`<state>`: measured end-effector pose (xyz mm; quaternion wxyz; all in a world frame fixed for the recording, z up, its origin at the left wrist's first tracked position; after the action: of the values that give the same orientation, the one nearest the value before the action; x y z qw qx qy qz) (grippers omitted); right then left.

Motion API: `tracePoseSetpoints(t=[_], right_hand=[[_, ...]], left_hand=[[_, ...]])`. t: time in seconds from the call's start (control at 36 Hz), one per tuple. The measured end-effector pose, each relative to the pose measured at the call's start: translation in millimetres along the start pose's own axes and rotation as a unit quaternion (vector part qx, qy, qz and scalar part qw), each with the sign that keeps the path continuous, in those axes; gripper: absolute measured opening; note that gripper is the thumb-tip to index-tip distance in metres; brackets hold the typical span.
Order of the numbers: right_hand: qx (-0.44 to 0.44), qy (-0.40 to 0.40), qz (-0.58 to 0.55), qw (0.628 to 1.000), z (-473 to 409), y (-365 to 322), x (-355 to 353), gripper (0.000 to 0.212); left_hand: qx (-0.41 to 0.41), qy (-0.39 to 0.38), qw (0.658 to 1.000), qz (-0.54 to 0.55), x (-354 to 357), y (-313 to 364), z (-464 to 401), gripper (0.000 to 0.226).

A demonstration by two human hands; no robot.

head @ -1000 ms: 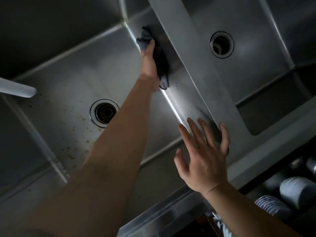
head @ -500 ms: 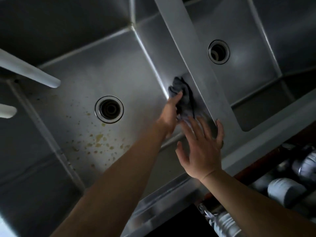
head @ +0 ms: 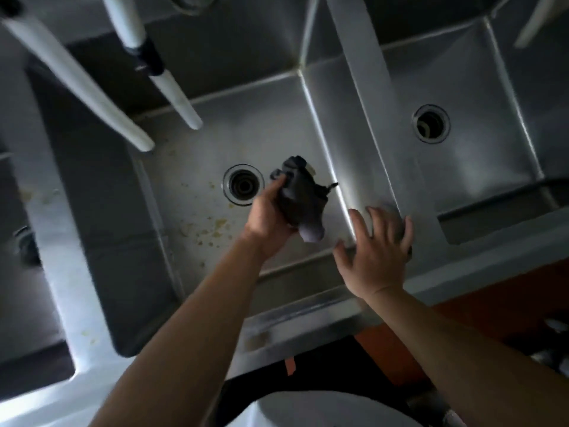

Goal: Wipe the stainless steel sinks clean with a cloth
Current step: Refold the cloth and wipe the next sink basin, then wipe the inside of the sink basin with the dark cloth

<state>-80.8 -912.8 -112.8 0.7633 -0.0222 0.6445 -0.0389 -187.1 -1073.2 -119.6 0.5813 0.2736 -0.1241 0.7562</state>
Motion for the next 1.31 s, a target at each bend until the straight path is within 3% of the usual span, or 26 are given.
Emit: tracePoseSetpoints(t=[0.14,0.22,0.31,0.36,0.39,0.44,0.53,0.58,0.69,0.78,0.89,1.11,1.22,1.31], right_hand=[[0.0,-0.02,-0.025,1.0,1.2,-1.3,-3.7,0.064],[0.003,-0.042,-0.059,0.997,3.4,-2.5,-12.5,0.065],[0.006,-0.021,-0.153,0.988,-0.5,-2.3,-29.0,0.064],[-0.036,0.003,-0.298,0.954,-10.8,-6.8,-51.4,0.063],[-0.067,-0.009,-0.389,0.919,-17.7,-12.1,-65.3,0.066],[-0.134,-0.098,-0.505,0.847,-29.4,-27.6,-95.8,0.082],[-0.231,-0.227,-0.514,0.795,-43.4,-55.2,-136.8,0.108],[-0.269,-0.243,-0.502,0.785,-53.1,-69.3,-159.3,0.103],[-0.31,-0.192,-0.512,0.778,-62.9,-84.7,-191.0,0.032],[-0.292,-0.113,-0.516,0.797,-61.9,-79.4,-205.1,0.015],[-0.296,-0.057,-0.508,0.807,-51.1,-71.2,-224.8,0.02],[-0.339,0.04,-0.527,0.778,-29.1,-56.2,-275.5,0.031],[-0.338,0.086,-0.574,0.741,-19.9,-52.4,-298.8,0.03],[-0.358,0.102,-0.565,0.736,-9.0,-61.3,-311.8,0.026]], left_hand=[[0.074,0.005,0.997,-0.02,-19.4,12.9,68.0,0.046],[0.083,0.071,0.992,-0.066,-21.2,9.5,103.8,0.07],[0.113,0.133,0.975,-0.134,-20.2,7.5,133.2,0.075],[0.126,0.141,0.963,-0.19,-13.2,7.4,153.4,0.074],[0.129,0.14,0.957,-0.218,-8.7,7.4,162.9,0.071],[0.132,0.127,0.948,-0.261,-1.3,7.0,178.0,0.067],[0.141,0.105,0.938,-0.299,8.4,5.2,194.8,0.054],[0.155,0.104,0.93,-0.317,16.2,4.8,203.6,0.044],[0.239,0.144,0.91,-0.308,27.5,7.6,220.8,0.037],[0.342,0.167,0.888,-0.258,31.3,8.7,237.7,0.05],[0.409,0.194,0.822,-0.346,43.6,-3.9,254.0,0.076],[0.554,0.233,0.697,-0.39,86.2,-12.8,273.4,0.046],[0.602,0.211,0.642,-0.426,101.3,-4.8,292.8,0.05],[0.622,0.183,0.606,-0.461,110.0,3.6,311.9,0.06]])
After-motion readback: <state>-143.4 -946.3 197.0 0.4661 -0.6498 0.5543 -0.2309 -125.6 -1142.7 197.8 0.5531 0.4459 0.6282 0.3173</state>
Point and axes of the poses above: each hand's wrist, its own z-axis away from the middle knuckle, its own x-axis out of the palm, y = z × x, the point moved 3 cm from there along -z, towards the middle knuckle, and after that the axes turned 13 degrees about -x, right-handed, at the moved point
